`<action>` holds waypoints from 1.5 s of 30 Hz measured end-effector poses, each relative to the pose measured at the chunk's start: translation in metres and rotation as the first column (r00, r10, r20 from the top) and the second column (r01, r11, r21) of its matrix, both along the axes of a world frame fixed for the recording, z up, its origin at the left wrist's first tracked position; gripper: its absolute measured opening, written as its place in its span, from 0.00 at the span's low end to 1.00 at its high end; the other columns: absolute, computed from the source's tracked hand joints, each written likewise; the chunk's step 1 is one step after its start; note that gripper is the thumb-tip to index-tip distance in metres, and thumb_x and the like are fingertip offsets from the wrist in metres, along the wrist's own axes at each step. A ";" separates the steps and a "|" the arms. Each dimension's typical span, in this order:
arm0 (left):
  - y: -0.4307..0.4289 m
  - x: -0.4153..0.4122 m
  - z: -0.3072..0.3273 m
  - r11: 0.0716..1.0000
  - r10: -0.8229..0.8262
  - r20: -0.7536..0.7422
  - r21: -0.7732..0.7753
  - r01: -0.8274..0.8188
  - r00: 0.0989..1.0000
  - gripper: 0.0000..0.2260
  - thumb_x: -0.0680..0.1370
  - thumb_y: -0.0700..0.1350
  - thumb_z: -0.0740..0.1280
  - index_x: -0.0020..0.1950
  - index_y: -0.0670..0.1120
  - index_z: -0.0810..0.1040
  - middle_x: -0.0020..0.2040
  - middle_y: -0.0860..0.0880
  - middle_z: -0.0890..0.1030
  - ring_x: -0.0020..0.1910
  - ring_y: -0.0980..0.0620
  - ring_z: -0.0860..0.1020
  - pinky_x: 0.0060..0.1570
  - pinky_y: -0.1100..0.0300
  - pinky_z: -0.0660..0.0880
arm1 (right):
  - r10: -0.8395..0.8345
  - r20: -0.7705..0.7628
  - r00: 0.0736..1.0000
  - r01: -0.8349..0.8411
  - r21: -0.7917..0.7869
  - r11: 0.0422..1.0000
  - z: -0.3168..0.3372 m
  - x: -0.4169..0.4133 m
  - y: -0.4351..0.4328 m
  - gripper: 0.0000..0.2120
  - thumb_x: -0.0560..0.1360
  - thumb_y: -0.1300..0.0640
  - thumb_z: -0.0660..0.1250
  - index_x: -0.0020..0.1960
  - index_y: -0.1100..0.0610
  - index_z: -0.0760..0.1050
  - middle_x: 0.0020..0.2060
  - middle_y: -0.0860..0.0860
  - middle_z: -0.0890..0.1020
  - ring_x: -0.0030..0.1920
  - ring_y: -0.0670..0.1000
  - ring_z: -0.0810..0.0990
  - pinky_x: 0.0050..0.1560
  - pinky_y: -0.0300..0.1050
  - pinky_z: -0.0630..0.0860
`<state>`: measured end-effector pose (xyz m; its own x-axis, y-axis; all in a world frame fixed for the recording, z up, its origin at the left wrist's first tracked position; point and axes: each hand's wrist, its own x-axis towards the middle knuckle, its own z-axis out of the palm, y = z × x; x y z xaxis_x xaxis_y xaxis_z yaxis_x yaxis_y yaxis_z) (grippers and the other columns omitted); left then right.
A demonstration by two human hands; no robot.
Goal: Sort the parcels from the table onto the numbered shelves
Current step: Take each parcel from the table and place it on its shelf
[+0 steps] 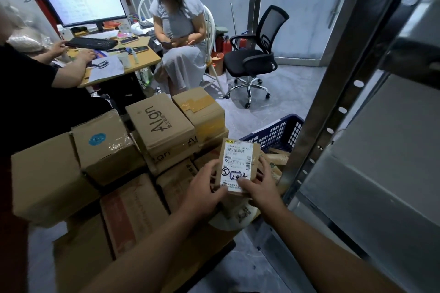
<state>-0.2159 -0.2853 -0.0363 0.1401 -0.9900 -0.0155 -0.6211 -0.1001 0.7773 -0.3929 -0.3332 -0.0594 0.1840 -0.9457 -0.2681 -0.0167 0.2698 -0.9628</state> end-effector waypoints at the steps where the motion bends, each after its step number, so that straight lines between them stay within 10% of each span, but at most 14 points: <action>1: 0.004 0.000 0.002 1.000 -0.009 -0.003 -0.016 0.009 1.000 0.29 0.74 0.50 0.71 0.70 0.63 0.62 0.65 0.56 0.75 0.61 0.56 0.75 0.58 0.52 0.76 | -0.035 0.020 0.999 0.035 0.003 0.999 0.001 0.000 0.006 0.41 0.75 0.66 0.72 0.77 0.41 0.56 0.65 0.51 0.77 0.59 0.54 0.81 0.44 0.47 0.83; 4: 0.018 0.002 0.008 0.996 -0.060 -0.019 -0.061 0.059 0.998 0.30 0.73 0.48 0.72 0.70 0.63 0.62 0.65 0.57 0.75 0.57 0.59 0.75 0.57 0.56 0.75 | -0.148 0.056 0.987 0.148 0.001 0.989 0.005 0.003 0.026 0.37 0.73 0.67 0.73 0.71 0.41 0.61 0.64 0.54 0.79 0.57 0.55 0.83 0.49 0.57 0.84; 8: 0.044 0.011 0.012 0.980 -0.167 -0.014 -0.112 0.164 0.986 0.28 0.74 0.46 0.71 0.71 0.60 0.64 0.66 0.58 0.73 0.58 0.62 0.72 0.52 0.68 0.71 | -0.240 0.042 0.970 0.242 -0.051 0.969 0.014 0.009 0.068 0.37 0.73 0.66 0.75 0.73 0.48 0.61 0.60 0.49 0.79 0.52 0.45 0.83 0.44 0.44 0.83; 14: 0.085 0.006 0.003 0.916 -0.387 0.028 -0.108 0.387 0.922 0.27 0.75 0.47 0.71 0.70 0.60 0.65 0.67 0.54 0.75 0.63 0.53 0.74 0.60 0.50 0.75 | -0.435 -0.027 0.900 0.433 -0.066 0.899 0.007 -0.003 0.143 0.33 0.72 0.64 0.76 0.69 0.48 0.64 0.59 0.52 0.80 0.56 0.52 0.83 0.51 0.58 0.83; 20: 0.121 -0.038 0.006 0.784 -0.610 0.084 -0.079 0.616 0.788 0.25 0.77 0.51 0.68 0.72 0.56 0.64 0.67 0.54 0.71 0.64 0.56 0.72 0.62 0.52 0.73 | -0.607 -0.106 0.788 0.602 -0.076 0.795 0.009 -0.052 0.227 0.32 0.74 0.60 0.76 0.69 0.45 0.63 0.59 0.51 0.80 0.53 0.51 0.84 0.49 0.52 0.84; 32: 0.208 -0.218 0.037 0.278 -0.763 0.639 0.186 0.942 0.099 0.24 0.81 0.57 0.58 0.75 0.51 0.62 0.72 0.49 0.67 0.70 0.46 0.65 0.69 0.49 0.62 | -0.924 -0.171 0.342 0.912 -0.176 0.370 0.031 -0.210 0.449 0.31 0.73 0.61 0.75 0.68 0.45 0.62 0.59 0.49 0.79 0.56 0.49 0.82 0.57 0.58 0.81; 45: 0.474 -0.488 0.062 -0.081 -0.678 0.715 0.155 0.985 -0.169 0.24 0.80 0.55 0.59 0.75 0.51 0.63 0.71 0.48 0.69 0.69 0.45 0.67 0.67 0.51 0.64 | -0.961 -0.236 -0.145 0.943 -0.327 -0.062 0.064 -0.362 0.782 0.31 0.73 0.60 0.76 0.65 0.40 0.62 0.56 0.44 0.78 0.55 0.49 0.82 0.61 0.58 0.79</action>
